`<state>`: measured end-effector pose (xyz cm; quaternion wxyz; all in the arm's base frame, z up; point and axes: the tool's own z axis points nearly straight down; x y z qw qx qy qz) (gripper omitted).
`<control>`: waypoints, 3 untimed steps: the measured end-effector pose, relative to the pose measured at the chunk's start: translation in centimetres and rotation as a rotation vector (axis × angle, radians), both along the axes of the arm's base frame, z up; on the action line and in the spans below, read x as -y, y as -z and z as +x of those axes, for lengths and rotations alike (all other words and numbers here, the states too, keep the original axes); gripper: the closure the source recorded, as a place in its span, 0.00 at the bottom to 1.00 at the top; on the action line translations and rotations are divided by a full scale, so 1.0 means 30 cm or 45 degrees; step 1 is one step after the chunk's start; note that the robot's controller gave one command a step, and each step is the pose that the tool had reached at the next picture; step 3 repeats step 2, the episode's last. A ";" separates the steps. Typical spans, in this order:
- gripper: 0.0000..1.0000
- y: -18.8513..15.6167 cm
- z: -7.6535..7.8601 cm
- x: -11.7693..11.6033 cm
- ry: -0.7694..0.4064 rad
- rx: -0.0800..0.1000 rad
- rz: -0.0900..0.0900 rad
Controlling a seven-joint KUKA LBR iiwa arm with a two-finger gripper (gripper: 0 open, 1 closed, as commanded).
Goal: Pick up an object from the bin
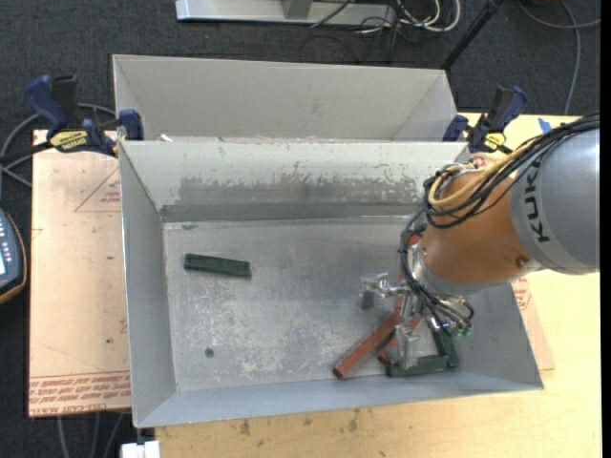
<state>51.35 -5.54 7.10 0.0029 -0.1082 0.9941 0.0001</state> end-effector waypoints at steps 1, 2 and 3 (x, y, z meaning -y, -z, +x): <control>1.00 -0.007 0.000 -0.002 -0.003 -0.007 0.001; 1.00 -0.477 -0.002 -0.015 -0.004 0.007 -0.002; 1.00 -0.477 -0.002 -0.015 -0.004 0.007 -0.002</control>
Offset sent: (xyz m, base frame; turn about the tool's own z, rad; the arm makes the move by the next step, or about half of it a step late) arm 0.0000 0.0000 0.0000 0.0000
